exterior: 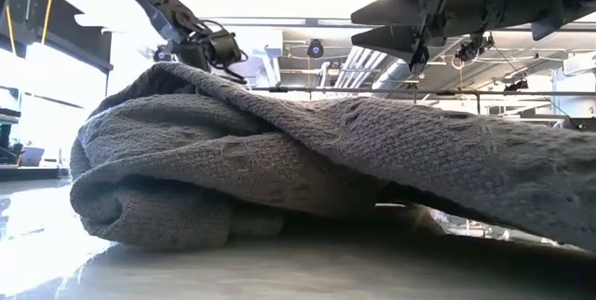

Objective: Sort towels by color in basket
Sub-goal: Adjust the left transparent bin

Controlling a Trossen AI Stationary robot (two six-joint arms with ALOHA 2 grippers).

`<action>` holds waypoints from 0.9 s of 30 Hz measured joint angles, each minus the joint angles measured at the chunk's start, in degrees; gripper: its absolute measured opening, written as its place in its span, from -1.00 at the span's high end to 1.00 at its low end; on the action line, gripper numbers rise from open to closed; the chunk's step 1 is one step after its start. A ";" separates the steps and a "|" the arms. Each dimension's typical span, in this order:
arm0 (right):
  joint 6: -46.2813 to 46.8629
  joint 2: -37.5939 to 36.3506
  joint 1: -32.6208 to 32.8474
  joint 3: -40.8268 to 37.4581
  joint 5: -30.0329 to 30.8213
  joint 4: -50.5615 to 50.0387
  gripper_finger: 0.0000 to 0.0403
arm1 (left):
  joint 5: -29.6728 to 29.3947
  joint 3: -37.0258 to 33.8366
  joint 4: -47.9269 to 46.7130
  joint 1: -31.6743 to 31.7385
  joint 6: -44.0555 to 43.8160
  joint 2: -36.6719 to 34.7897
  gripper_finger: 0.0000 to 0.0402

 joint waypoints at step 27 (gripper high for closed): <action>1.35 0.00 0.04 0.00 0.00 -1.44 0.08 | -11.44 -4.46 -15.45 -23.91 7.19 -28.22 1.00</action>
